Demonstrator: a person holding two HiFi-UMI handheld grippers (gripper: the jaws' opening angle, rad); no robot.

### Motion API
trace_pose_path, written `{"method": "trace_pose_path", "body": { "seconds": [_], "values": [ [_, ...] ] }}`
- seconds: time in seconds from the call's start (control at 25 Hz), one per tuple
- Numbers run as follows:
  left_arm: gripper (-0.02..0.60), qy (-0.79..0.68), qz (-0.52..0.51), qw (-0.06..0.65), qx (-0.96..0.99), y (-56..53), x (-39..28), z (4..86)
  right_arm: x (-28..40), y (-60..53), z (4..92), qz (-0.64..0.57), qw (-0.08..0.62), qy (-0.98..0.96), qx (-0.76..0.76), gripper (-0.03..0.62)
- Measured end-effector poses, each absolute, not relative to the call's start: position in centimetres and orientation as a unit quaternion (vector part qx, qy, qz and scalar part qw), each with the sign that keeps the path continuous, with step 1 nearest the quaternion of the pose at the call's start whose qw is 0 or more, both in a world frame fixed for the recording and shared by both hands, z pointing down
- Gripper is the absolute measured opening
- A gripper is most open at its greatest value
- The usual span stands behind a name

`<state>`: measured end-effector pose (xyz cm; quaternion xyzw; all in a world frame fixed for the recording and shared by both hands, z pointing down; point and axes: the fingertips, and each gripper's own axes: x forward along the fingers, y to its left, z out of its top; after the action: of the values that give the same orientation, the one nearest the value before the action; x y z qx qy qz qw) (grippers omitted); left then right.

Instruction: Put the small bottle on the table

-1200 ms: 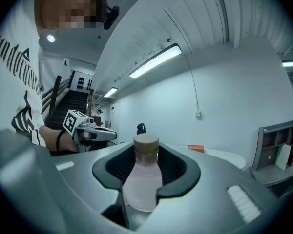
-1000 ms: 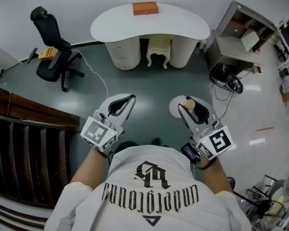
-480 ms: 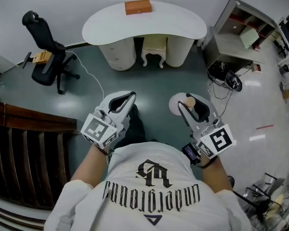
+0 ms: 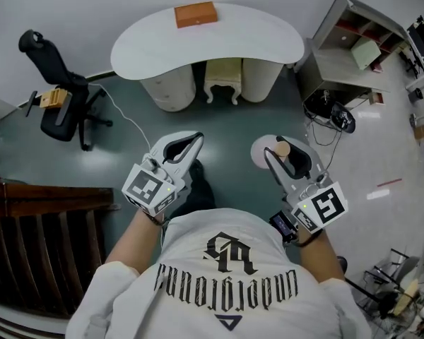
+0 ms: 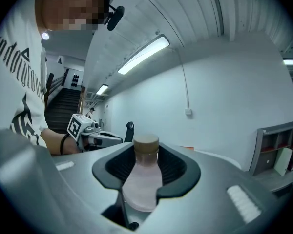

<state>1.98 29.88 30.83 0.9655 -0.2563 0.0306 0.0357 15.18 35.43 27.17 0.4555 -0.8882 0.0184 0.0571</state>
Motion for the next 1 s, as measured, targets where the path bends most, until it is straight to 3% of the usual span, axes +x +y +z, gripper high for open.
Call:
{"method": "trace_pose_path", "body": {
  "seconds": [0.24, 0.64, 1.0],
  "values": [
    [0.008, -0.248, 0.024, 0.039, 0.968, 21.7, 0.9, 30.9, 14.0, 27.4, 27.1, 0.027, 0.06, -0.885, 0.46, 0.138],
    [0.008, -0.259, 0.02, 0.044, 0.965, 6.9, -7.7, 30.1, 7.8, 11.8, 26.6, 0.029, 0.057, -0.875, 0.479, 0.138],
    [0.008, -0.265, 0.023, 0.043, 0.963, 0.4, -11.4, 30.6, 4.0, 4.1, 26.4, 0.024, 0.063, -0.882, 0.467, 0.138]
  ]
}}
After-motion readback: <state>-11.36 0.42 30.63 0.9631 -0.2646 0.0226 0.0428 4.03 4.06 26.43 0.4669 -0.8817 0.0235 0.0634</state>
